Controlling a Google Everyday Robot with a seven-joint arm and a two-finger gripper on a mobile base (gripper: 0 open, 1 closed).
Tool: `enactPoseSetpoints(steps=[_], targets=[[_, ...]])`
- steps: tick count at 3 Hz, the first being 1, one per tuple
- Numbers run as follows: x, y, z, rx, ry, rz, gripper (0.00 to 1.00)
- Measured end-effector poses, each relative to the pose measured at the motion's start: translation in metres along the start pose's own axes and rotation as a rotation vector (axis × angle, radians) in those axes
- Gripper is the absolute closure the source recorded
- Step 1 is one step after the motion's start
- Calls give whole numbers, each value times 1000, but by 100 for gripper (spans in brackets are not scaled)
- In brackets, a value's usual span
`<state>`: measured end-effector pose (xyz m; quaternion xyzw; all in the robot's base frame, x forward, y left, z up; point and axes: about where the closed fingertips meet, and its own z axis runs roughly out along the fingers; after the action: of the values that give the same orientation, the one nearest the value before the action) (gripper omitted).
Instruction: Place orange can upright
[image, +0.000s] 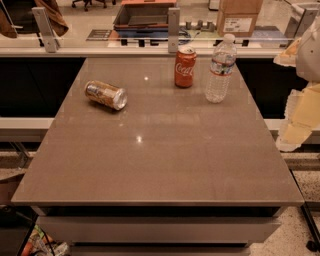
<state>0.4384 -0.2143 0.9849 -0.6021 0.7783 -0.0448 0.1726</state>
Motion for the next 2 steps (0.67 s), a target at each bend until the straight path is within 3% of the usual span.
enactPoseSetpoints(steps=[2], targets=[[-3, -3, -4, 4, -16, 9, 0]])
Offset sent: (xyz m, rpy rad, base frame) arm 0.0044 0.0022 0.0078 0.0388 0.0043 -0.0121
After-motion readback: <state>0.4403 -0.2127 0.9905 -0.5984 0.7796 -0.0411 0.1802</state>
